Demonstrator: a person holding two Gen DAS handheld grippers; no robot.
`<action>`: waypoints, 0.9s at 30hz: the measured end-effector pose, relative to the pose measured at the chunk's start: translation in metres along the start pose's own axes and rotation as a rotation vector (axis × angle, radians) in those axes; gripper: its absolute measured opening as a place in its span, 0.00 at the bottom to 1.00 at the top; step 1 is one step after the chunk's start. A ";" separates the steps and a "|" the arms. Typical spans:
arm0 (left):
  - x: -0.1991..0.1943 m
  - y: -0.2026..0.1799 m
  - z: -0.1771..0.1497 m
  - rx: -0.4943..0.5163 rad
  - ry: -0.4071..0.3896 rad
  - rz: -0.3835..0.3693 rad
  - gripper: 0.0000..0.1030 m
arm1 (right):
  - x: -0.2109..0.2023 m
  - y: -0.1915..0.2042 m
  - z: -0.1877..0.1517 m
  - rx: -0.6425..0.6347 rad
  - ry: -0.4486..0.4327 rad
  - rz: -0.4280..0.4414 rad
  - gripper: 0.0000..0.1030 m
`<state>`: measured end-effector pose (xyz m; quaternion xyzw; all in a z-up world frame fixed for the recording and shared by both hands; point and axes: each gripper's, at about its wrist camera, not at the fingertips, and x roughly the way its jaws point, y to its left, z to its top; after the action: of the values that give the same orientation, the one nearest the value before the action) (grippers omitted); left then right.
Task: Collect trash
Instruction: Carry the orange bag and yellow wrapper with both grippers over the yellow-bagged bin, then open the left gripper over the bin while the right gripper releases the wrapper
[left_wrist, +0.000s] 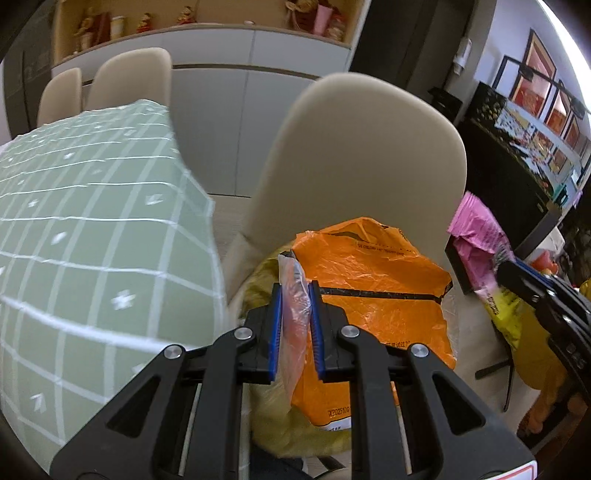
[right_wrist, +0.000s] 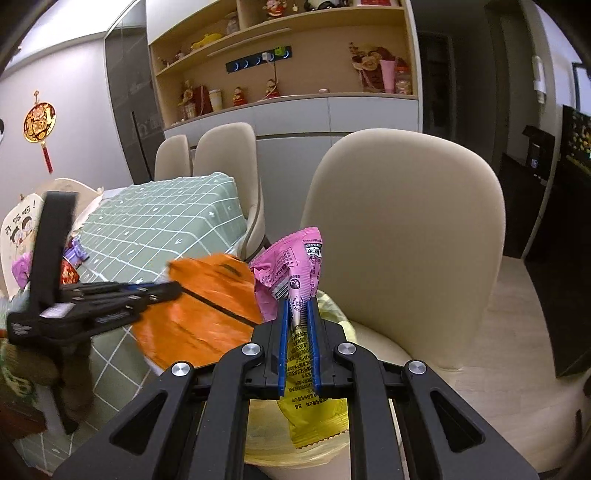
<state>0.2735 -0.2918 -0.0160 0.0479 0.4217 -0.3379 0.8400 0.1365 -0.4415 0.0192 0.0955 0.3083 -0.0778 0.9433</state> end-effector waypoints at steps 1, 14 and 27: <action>0.009 -0.004 0.001 0.003 0.015 -0.004 0.13 | 0.000 -0.001 -0.001 0.002 0.001 -0.003 0.11; 0.007 0.018 0.001 -0.082 0.036 -0.040 0.44 | 0.061 0.002 -0.006 0.035 0.099 0.100 0.11; -0.088 0.056 -0.037 -0.086 -0.062 0.026 0.51 | 0.190 0.040 -0.058 -0.007 0.535 0.063 0.11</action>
<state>0.2461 -0.1884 0.0141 0.0066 0.4089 -0.3099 0.8583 0.2637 -0.4063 -0.1351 0.1188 0.5438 -0.0194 0.8306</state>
